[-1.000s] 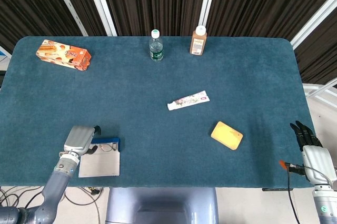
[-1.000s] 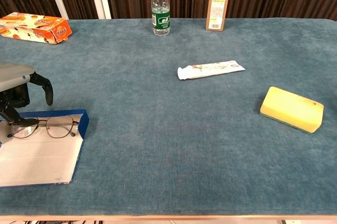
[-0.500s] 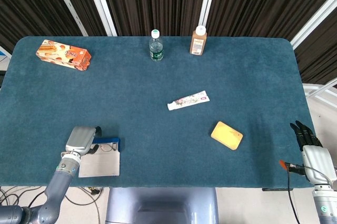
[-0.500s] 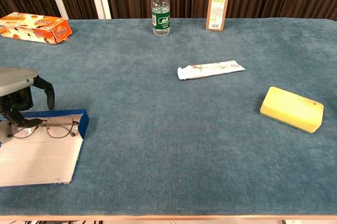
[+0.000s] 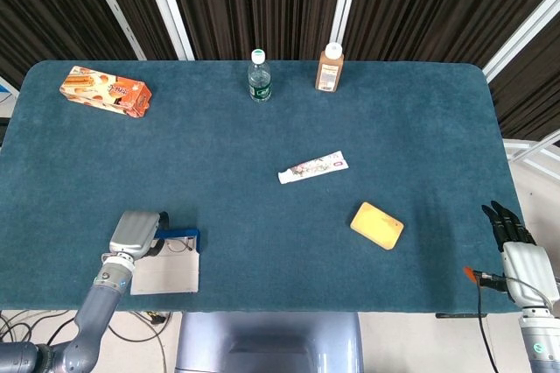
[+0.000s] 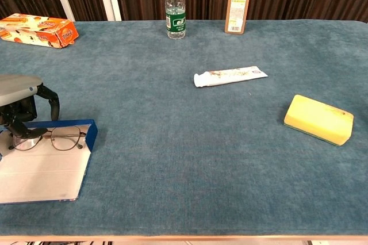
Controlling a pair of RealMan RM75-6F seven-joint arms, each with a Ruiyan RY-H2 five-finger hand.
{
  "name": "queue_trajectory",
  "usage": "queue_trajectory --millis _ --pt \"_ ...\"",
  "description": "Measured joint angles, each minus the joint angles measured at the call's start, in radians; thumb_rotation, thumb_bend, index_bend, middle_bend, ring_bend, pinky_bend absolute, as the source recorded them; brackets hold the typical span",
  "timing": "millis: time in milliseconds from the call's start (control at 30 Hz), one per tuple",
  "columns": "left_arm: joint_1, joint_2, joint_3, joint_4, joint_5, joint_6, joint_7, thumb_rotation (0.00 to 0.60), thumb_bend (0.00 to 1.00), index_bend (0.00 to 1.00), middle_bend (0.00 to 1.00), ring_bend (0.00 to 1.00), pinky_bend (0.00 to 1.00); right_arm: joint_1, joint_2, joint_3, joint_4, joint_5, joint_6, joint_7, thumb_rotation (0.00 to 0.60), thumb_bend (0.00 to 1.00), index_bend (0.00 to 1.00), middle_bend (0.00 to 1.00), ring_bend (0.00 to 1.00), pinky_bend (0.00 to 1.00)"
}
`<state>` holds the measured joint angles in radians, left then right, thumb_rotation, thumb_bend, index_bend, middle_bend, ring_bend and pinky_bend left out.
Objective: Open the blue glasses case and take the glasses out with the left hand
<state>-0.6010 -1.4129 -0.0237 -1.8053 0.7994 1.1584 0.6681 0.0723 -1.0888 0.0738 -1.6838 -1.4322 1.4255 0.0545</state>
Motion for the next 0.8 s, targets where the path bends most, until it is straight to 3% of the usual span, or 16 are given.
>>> queue_trajectory --millis 800 --pt "-0.015 0.005 -0.026 0.043 -0.003 -0.006 -0.007 0.6 0.4 0.49 1.0 0.92 1.0 0.0 0.0 0.0 0.0 0.0 0.001 -0.001 0.6 0.24 0.0 0.0 0.0 0.19"
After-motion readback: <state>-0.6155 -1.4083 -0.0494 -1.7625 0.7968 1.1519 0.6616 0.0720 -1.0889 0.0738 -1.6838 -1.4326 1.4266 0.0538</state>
